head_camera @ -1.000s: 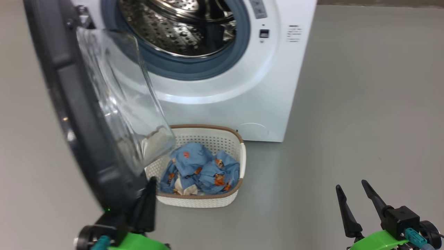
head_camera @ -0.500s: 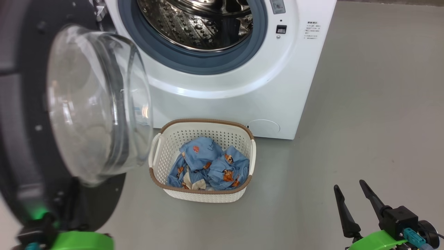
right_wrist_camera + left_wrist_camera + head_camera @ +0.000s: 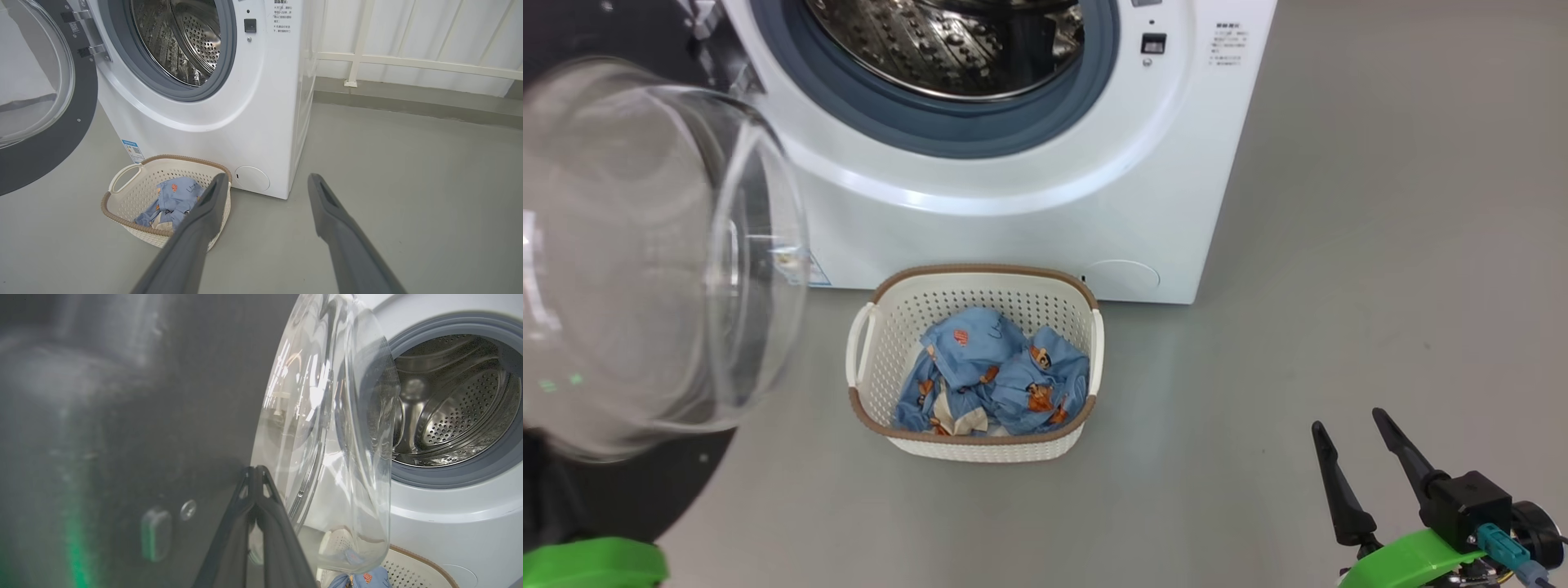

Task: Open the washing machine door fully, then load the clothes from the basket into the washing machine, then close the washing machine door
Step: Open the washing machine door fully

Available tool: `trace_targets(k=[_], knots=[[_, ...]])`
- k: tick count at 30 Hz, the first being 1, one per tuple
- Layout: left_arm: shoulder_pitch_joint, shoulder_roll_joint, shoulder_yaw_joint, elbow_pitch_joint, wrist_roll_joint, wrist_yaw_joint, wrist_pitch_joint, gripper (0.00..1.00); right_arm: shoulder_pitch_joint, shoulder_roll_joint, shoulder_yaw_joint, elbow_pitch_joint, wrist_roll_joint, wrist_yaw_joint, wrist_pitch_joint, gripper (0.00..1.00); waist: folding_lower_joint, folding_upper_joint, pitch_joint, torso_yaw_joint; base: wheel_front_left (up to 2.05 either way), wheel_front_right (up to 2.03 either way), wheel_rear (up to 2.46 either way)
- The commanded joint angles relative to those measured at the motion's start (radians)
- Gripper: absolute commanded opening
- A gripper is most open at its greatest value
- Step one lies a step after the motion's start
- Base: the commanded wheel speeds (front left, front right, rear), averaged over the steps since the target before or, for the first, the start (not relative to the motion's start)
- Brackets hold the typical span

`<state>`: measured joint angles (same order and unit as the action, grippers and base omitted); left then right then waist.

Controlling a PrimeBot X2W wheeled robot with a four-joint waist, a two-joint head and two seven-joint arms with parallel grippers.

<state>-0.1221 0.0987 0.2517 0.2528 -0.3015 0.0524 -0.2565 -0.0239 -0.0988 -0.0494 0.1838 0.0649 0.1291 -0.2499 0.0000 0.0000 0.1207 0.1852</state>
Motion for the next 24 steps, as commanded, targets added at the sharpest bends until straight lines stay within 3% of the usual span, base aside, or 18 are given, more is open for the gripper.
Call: trace_targets(k=[1,12,24], knots=[[-0.043,0.047,0.069,-0.010,-0.007,0.026,-0.005,0.00,-0.039,-0.011,0.023,-0.026,0.012,0.002,-0.012,1.00,0.0000,0.0000,0.010,-0.007,0.00,0.00,0.00],[-0.087,0.045,0.226,0.022,-0.014,0.022,-0.005,0.00,-0.051,-0.017,0.027,-0.031,0.012,0.002,-0.012,1.00,0.0000,0.0000,0.040,-0.009,0.00,0.00,0.00],[-0.223,0.130,0.325,0.146,0.014,-0.043,-0.005,0.00,-0.082,-0.031,0.035,-0.031,0.021,0.002,-0.012,1.00,0.0000,0.0000,0.089,-0.013,0.00,0.00,0.00]])
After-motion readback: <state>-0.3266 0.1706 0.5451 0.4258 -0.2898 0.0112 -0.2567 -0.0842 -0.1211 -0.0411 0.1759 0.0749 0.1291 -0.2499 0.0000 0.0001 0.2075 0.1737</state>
